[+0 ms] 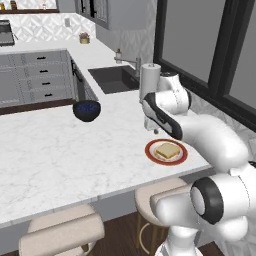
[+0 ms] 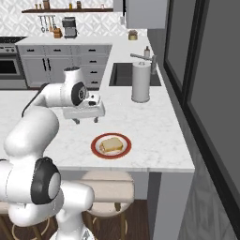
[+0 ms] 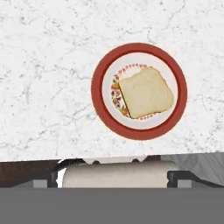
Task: Start the toaster. Once the lever pops up, take the bread to the plate on the dining counter.
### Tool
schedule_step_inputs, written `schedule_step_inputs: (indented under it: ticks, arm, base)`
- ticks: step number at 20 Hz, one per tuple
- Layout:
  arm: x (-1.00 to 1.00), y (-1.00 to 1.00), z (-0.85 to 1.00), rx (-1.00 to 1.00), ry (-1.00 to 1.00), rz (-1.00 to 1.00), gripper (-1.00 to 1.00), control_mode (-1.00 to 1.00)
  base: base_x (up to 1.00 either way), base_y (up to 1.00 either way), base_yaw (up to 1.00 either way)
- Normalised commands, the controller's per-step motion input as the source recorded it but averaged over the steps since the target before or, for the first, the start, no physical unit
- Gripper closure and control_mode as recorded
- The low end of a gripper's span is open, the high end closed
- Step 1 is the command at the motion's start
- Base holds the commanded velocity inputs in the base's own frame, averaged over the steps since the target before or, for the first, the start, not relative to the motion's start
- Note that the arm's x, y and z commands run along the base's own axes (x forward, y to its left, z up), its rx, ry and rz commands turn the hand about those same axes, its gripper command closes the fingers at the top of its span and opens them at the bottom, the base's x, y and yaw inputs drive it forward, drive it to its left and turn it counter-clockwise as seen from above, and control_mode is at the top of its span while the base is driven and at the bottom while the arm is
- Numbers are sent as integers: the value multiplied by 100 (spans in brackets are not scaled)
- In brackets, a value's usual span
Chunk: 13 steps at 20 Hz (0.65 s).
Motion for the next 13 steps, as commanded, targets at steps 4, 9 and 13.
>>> schedule_step_inputs:
  ticks: [4, 9, 13]
  arm:
    - [-83, 100, 1, -28, 8, -19, -100, -100]
    - [-97, 100, 0, -10, -2, -29, -100, -100]
    - [-98, 88, 0, 0, -2, -32, -100, -100]
  base:
    - [0, 0, 0]
    - [0, 0, 0]
    - [0, 0, 0]
